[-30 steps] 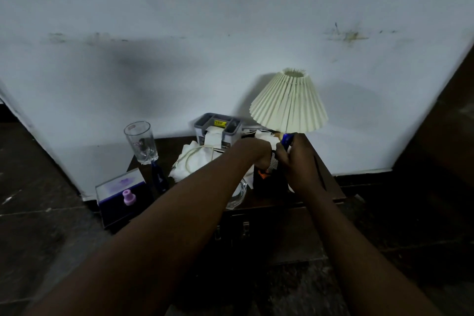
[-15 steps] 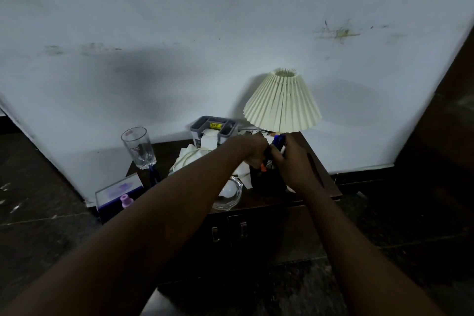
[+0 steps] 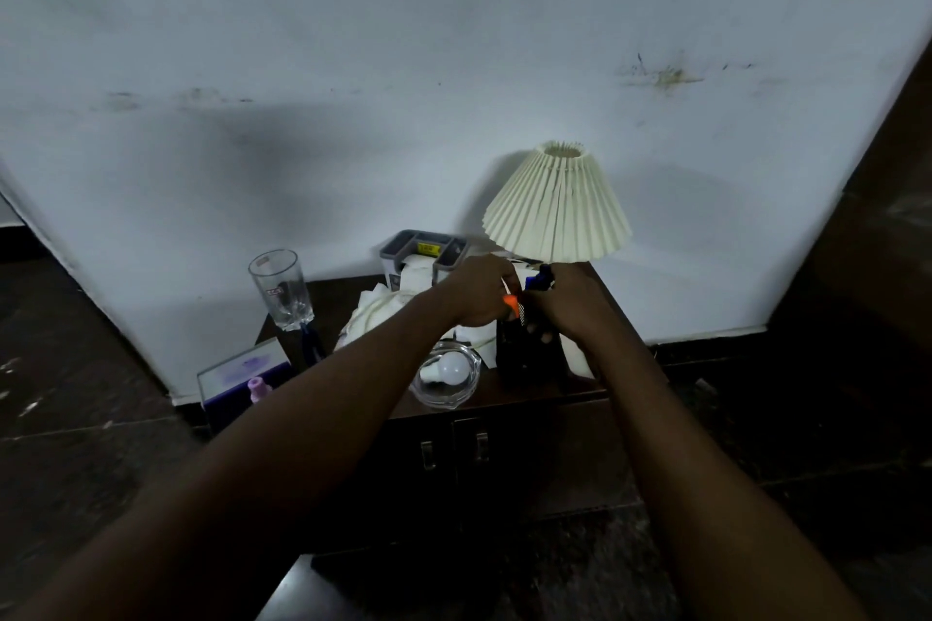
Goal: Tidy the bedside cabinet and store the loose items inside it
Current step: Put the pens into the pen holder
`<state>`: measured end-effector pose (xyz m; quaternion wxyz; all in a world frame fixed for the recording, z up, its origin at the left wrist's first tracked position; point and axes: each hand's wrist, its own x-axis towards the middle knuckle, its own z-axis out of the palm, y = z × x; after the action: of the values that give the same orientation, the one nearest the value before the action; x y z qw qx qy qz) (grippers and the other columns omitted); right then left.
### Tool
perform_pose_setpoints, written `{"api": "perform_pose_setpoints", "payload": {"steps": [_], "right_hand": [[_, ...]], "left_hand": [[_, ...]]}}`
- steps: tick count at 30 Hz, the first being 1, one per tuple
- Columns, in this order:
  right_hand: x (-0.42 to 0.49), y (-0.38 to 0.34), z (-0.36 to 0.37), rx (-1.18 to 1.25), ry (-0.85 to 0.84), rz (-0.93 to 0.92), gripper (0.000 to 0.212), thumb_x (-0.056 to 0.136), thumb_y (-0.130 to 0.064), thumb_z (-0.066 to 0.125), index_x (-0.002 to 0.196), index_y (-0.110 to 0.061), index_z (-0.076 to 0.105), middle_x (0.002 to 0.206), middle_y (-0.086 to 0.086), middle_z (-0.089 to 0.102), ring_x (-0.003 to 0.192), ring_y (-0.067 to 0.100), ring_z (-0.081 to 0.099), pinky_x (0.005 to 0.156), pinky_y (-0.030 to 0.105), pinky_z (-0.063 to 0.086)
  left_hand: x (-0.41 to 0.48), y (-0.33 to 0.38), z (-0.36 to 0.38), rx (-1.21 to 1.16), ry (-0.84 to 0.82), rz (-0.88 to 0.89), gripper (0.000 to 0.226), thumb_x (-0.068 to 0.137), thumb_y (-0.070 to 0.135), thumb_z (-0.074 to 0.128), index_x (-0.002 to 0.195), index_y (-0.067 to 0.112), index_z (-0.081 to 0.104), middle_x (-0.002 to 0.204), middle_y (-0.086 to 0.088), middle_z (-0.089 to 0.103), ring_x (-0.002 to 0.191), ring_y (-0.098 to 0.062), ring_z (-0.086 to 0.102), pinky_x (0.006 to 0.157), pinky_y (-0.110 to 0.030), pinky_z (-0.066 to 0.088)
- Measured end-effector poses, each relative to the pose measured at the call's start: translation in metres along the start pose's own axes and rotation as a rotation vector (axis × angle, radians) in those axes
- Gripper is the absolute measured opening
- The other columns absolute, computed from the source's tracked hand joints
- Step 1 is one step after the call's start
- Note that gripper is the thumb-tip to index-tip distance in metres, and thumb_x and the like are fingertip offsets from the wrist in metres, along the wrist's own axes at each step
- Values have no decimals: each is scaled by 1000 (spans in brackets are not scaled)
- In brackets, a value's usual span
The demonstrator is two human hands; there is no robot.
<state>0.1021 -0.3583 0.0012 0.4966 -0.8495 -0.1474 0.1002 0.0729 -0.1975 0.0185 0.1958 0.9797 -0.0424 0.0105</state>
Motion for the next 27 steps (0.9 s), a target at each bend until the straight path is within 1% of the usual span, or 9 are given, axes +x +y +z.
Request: {"api": "perform_pose_setpoints", "payload": {"steps": [2,7,9,12,16,18,21,25,27], "right_hand": [[0,-4,-3,-22,-11,1,18,88,-14,71,94,2,72,61,10,71,43,17,65,43,26,52],[0,-5,-16,-77,-86,2,22,88,-16,73,106,-8,63,77,18,75,66,33,74,54,40,60],[-1,-5,-23,-121,-118,-26,20,87,-16,70,106,-11,65,85,13,75,68,27,72,49,32,53],[-3,-1,-32,-180,-116,-47,20,85,-18,69,105,-19,69,96,2,73,81,24,72,61,42,57],[-4,13,-42,-151,-41,-32,31,85,-17,66,115,-22,65,112,1,67,87,19,68,56,29,51],[-5,20,-41,-174,-16,-72,31,88,-15,67,118,-18,63,113,4,64,87,19,67,56,27,53],[-5,25,-28,-205,69,-179,25,88,-12,69,113,-19,66,112,6,66,87,18,66,66,37,60],[0,33,-18,-200,154,-235,28,88,-14,68,114,-23,68,109,-3,71,99,15,67,85,39,58],[-1,30,-19,-126,109,-205,42,87,-5,63,125,-22,67,122,-3,69,109,13,67,89,33,57]], "left_hand": [[-1,-1,5,17,20,2,36,78,18,84,111,9,72,113,-8,69,105,-25,63,84,-33,50],[-1,-4,8,-70,22,-6,30,84,17,80,113,8,75,113,-8,73,106,-23,65,90,-32,52],[-1,-1,8,-90,-10,9,29,88,14,75,116,9,75,115,-8,73,108,-21,65,89,-27,48],[2,5,11,-66,-40,27,30,90,14,71,119,9,75,118,-8,73,111,-22,64,89,-25,46],[3,8,11,-92,18,-16,27,85,12,70,111,10,75,113,-7,72,104,-21,65,80,-25,48],[1,7,10,-167,65,-52,36,83,9,70,119,8,68,111,-9,69,94,-19,64,71,-26,49],[-1,4,13,-276,126,-112,53,81,10,74,130,7,52,103,-9,64,85,-18,59,63,-27,44],[-1,5,18,-259,82,-207,30,77,17,77,100,-1,70,93,-15,72,85,-30,68,67,-43,55],[0,2,19,-293,86,-239,32,76,18,80,101,-1,74,100,-17,73,84,-26,68,67,-41,55]]}}
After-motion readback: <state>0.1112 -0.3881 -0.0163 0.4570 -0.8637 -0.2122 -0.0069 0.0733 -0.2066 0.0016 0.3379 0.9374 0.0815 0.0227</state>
